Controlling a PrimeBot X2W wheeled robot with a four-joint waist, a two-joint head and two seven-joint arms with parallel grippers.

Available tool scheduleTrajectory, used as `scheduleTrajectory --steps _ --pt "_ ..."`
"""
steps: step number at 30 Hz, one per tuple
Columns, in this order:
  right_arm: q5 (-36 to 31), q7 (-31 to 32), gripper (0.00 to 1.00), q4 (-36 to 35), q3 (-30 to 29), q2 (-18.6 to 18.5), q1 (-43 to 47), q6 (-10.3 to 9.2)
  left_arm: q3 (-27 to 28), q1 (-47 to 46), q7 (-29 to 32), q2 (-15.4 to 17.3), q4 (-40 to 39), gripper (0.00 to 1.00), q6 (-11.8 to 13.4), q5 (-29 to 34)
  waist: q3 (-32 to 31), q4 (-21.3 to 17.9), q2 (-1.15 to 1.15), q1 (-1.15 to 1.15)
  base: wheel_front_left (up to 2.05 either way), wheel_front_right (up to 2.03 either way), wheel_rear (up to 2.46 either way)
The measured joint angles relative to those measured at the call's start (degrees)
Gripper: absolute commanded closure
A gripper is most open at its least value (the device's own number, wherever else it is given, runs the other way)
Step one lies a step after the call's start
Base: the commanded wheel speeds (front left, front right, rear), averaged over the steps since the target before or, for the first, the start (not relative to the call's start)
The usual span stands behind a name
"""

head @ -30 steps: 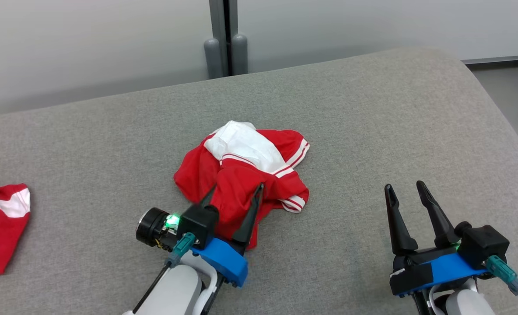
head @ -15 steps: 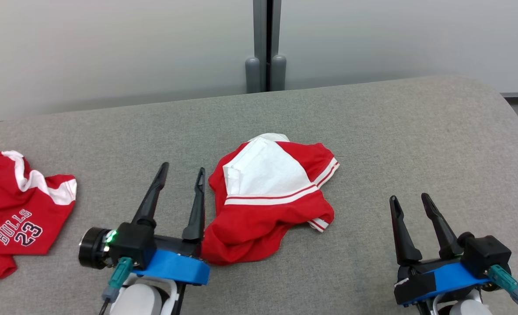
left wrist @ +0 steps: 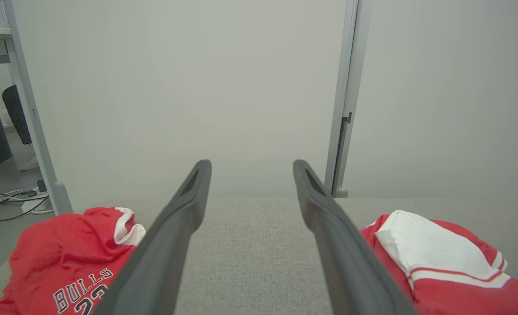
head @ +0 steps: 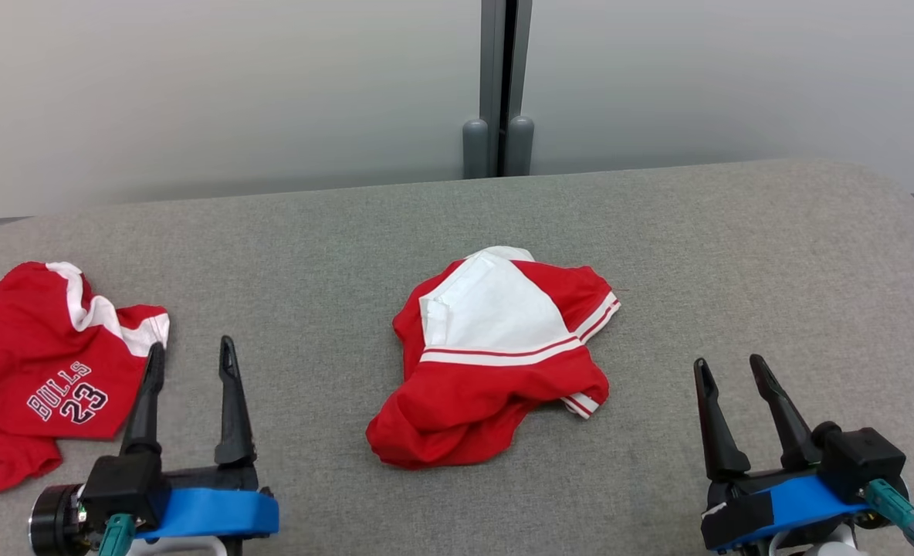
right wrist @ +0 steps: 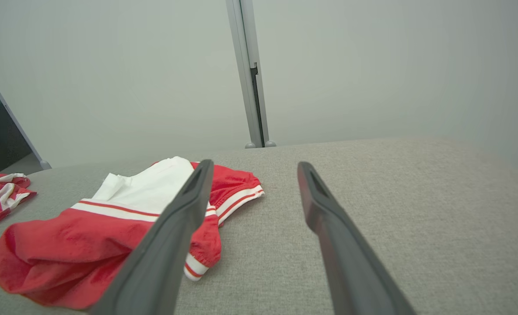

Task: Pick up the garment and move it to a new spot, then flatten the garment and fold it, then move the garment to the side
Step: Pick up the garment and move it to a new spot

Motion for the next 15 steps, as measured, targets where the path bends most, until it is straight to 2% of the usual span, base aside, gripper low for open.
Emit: scheduleTrajectory --steps 15 --pt "-0.76 0.00 0.00 1.45 0.13 0.00 2.08 0.00 5.53 5.54 0.01 -1.45 2.70 0.00 -1.60 1.92 -2.35 -0.27 0.00 0.00 0.00 0.00 0.00"
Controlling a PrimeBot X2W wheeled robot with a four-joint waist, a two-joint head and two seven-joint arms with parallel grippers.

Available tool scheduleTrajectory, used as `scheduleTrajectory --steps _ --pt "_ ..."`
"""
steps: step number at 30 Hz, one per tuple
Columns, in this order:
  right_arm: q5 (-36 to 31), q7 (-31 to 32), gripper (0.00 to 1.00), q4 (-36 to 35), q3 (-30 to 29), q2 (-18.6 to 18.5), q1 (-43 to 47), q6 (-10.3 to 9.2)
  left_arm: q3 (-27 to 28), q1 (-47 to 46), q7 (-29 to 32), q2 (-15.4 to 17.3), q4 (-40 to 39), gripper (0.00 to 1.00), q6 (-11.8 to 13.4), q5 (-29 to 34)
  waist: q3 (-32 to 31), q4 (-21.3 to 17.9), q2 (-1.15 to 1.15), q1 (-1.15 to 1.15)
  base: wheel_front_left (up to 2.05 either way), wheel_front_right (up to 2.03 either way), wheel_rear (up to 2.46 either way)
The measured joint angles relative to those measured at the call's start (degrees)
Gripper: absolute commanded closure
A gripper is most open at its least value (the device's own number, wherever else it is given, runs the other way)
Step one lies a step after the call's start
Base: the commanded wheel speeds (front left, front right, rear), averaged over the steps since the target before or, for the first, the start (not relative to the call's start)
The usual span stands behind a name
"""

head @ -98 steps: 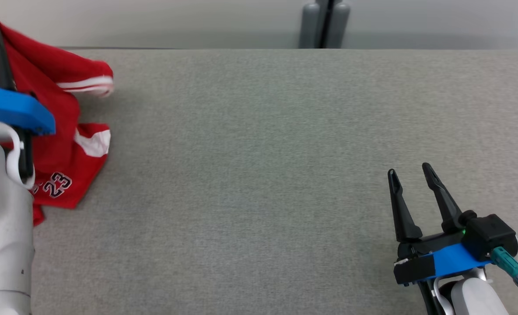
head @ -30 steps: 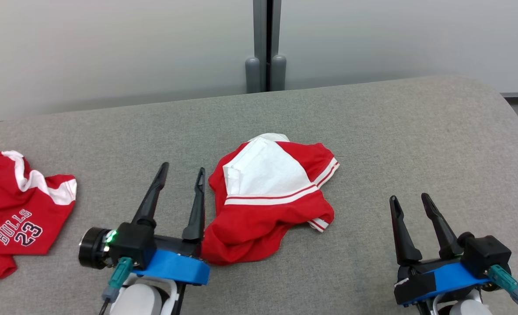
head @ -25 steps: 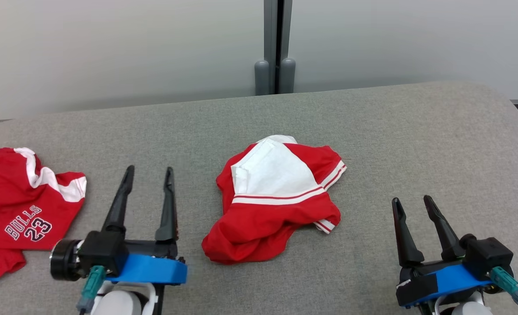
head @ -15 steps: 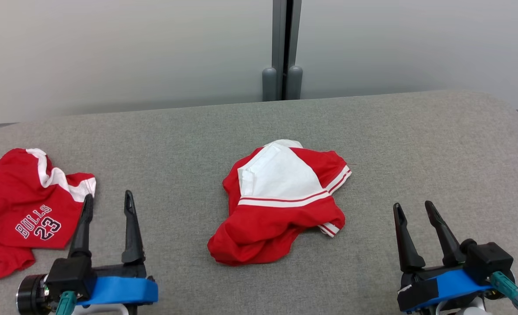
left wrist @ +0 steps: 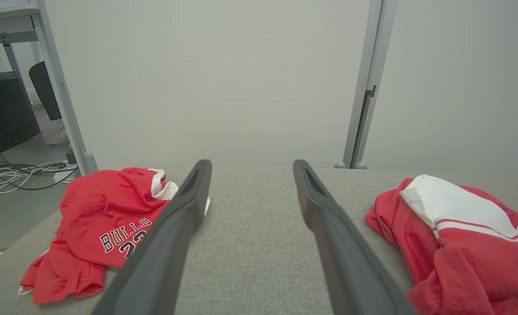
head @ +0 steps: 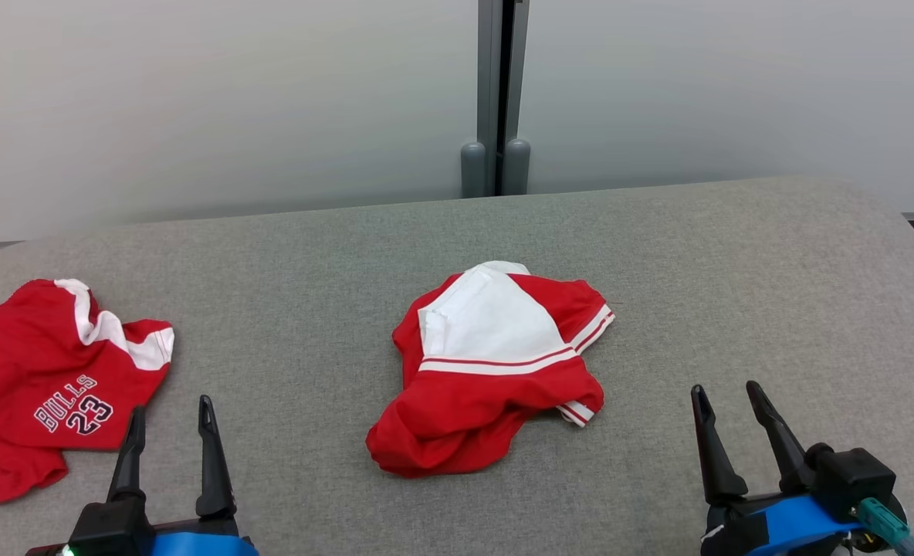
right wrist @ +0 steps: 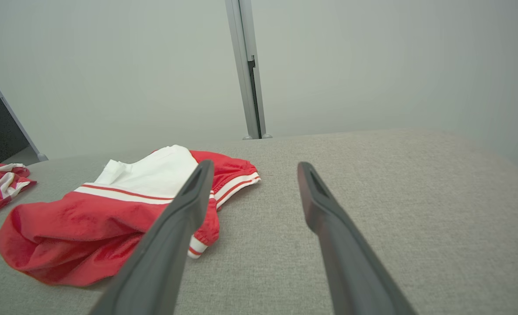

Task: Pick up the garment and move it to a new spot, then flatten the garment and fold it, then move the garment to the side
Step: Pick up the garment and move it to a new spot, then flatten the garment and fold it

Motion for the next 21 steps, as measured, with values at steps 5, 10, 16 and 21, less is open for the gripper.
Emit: scheduleTrajectory --steps 5,10,16,21 --pt "-0.30 0.00 0.00 0.44 -0.16 0.00 0.47 0.00 0.34 0.34 0.00 -0.32 0.15 0.00 -0.40 0.41 -0.32 0.27 0.00 0.00 0.00 0.00 0.00" --pt "-0.48 0.00 0.00 0.80 -0.19 0.00 0.50 0.00 0.43 0.34 0.00 -0.52 0.31 0.00 -0.43 0.62 -0.49 0.57 0.00 0.00 0.00 0.00 0.00" --pt "-0.53 0.00 0.00 1.15 0.02 0.00 0.50 0.00 0.59 0.35 0.00 -0.66 0.66 0.00 -0.62 1.02 -0.58 0.69 0.00 0.00 0.00 0.00 0.00" --pt "-0.44 0.00 0.00 1.26 0.18 0.00 0.54 0.00 0.58 0.40 0.00 -0.74 0.64 0.00 -0.69 1.10 -0.59 0.86 0.02 0.00 0.00 0.00 0.00"
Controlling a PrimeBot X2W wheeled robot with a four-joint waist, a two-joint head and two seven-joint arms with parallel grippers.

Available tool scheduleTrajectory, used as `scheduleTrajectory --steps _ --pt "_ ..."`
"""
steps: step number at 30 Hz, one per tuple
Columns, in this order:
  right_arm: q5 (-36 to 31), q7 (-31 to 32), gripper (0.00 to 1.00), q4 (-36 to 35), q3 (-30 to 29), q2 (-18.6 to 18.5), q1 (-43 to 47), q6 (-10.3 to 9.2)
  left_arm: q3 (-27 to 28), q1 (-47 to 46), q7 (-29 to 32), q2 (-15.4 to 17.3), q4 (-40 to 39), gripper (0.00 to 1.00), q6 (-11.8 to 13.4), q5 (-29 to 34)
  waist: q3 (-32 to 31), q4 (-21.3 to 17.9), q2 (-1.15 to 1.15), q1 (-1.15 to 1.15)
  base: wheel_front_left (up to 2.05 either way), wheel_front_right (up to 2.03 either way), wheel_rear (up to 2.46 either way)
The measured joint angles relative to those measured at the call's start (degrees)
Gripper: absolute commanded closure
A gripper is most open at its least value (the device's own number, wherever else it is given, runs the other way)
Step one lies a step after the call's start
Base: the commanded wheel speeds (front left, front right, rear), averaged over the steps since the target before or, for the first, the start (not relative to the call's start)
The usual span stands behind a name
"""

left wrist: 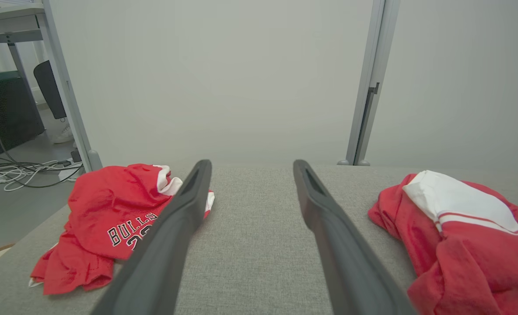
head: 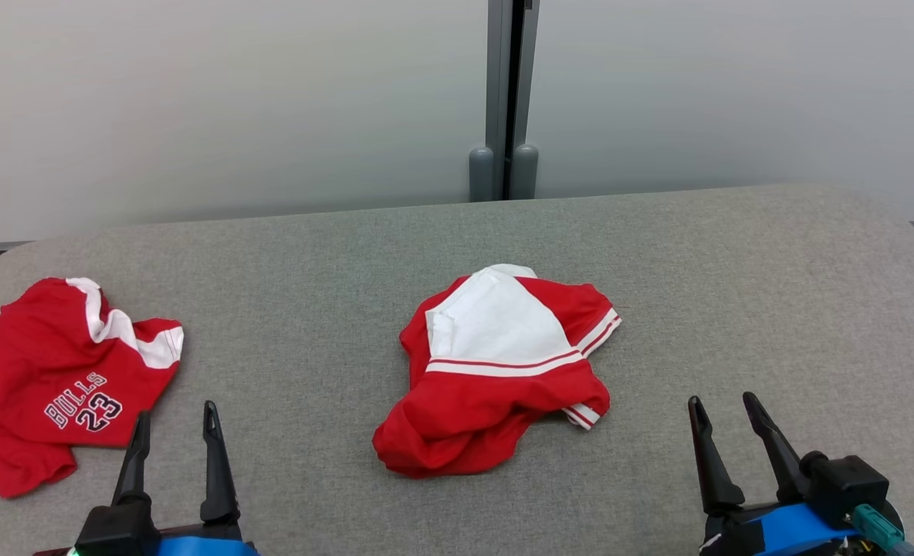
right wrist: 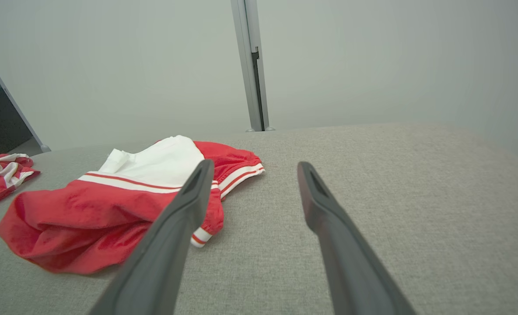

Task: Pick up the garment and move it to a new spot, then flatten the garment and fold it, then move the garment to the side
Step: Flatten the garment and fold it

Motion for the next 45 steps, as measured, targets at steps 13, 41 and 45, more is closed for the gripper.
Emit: scheduleTrajectory --steps 13,41,45 --pt "0.18 0.00 0.00 0.57 0.10 0.00 0.02 0.00 -0.15 0.09 0.00 -0.05 -0.11 0.00 0.03 0.41 0.21 0.38 0.00 0.00 0.00 0.00 0.00" --pt "-0.36 -0.08 0.00 19.44 9.90 -4.98 -21.15 0.00 -5.52 -3.86 0.00 -0.09 0.01 0.00 1.80 -1.92 6.41 5.42 -0.01 0.01 0.00 0.00 0.00" --pt "0.81 -0.08 0.00 26.81 11.46 -5.32 -22.95 0.00 -6.59 -4.97 0.00 -0.10 0.23 0.00 2.04 -2.21 7.97 6.88 0.00 0.01 0.00 0.00 0.00"
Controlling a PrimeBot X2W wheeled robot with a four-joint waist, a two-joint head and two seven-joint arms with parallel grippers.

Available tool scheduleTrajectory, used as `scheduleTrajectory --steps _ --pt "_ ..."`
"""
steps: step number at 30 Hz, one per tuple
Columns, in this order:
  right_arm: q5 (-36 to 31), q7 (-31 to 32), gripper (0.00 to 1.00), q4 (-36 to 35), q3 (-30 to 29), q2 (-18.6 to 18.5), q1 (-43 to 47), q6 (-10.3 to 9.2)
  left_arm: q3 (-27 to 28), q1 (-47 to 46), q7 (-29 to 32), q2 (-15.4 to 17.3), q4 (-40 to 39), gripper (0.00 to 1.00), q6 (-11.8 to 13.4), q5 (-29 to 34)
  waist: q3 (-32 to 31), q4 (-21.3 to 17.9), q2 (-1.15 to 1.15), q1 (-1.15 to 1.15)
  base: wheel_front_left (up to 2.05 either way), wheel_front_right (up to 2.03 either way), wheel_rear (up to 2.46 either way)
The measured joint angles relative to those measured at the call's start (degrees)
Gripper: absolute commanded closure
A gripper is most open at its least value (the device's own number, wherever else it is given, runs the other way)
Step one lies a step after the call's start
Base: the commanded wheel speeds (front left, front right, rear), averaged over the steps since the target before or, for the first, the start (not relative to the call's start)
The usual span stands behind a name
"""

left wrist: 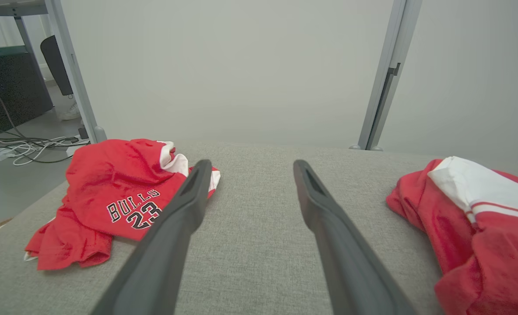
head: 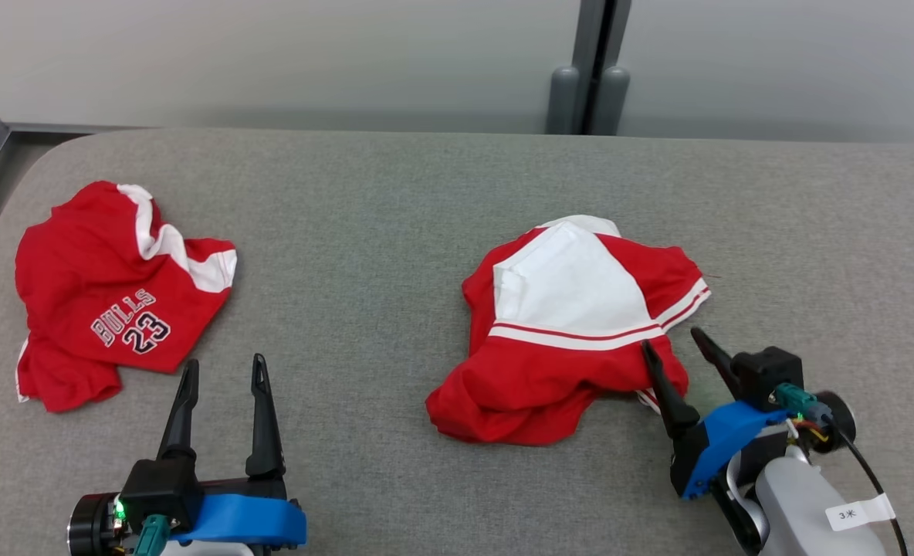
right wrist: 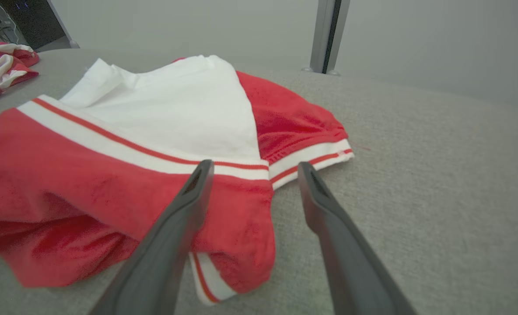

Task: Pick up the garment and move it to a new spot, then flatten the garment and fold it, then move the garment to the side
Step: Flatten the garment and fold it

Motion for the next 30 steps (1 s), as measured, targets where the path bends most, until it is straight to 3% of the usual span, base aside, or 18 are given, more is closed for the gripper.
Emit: scheduleTrajectory --steps 14,15,16,21,30 --pt "6.72 -0.37 0.00 13.39 5.94 1.65 -2.02 -0.01 -0.54 -1.16 0.00 0.00 0.85 0.00 0.14 -0.32 0.96 1.86 -0.02 -0.02 0.00 0.00 0.00" --pt "7.55 -0.54 0.67 14.01 6.91 1.92 -2.11 -0.08 -0.48 -1.18 0.00 0.01 0.90 0.00 -0.03 -0.27 0.81 1.83 -0.02 -0.01 0.00 0.00 0.00" --pt "8.57 -0.54 1.00 14.08 7.71 2.21 -2.14 -0.09 -0.38 -1.17 0.00 0.01 0.96 0.00 -0.09 -0.21 0.66 1.73 -0.02 -0.02 0.00 0.00 0.00" --pt "11.25 -0.05 1.00 13.25 8.81 1.89 -2.25 0.05 0.15 -0.88 0.00 0.00 1.02 0.00 -0.26 -0.07 -0.06 0.47 -0.02 -0.01 0.00 0.00 0.00" --pt "10.88 0.01 1.00 3.60 1.74 -5.67 1.91 0.02 0.75 0.28 -0.01 0.01 1.33 0.00 -0.76 -0.14 -2.33 -3.62 -0.02 -0.01 0.00 0.00 0.00"
